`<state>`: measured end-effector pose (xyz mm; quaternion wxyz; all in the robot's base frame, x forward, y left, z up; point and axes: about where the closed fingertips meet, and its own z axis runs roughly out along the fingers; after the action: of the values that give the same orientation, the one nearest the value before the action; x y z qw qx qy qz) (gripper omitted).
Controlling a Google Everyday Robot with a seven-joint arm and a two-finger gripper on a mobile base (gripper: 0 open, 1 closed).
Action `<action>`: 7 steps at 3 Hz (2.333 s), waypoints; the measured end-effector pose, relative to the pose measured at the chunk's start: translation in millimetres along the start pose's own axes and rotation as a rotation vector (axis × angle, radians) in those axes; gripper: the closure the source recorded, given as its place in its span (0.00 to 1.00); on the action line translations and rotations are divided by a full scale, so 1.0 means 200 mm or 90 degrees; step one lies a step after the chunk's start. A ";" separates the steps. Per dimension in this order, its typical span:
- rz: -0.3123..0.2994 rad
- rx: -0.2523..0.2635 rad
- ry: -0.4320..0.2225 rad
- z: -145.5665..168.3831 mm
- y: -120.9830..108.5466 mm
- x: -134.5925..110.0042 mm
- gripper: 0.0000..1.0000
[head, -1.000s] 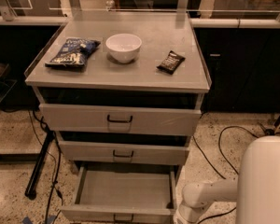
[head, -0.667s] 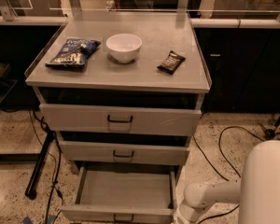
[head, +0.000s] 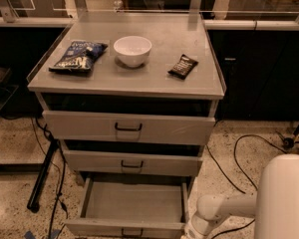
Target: Close bottom drawer
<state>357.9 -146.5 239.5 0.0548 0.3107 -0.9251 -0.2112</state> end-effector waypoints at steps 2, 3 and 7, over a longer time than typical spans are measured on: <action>0.025 -0.013 0.002 0.16 -0.06 -0.03 1.00; 0.039 -0.007 -0.022 0.18 -0.12 -0.11 1.00; 0.065 0.013 -0.065 0.26 -0.26 -0.32 0.99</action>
Offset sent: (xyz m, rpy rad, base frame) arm 0.0281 0.0087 -0.0517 0.0094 -0.0038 -0.0876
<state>426.6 -126.6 172.4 0.0149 0.2528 -0.9434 -0.2143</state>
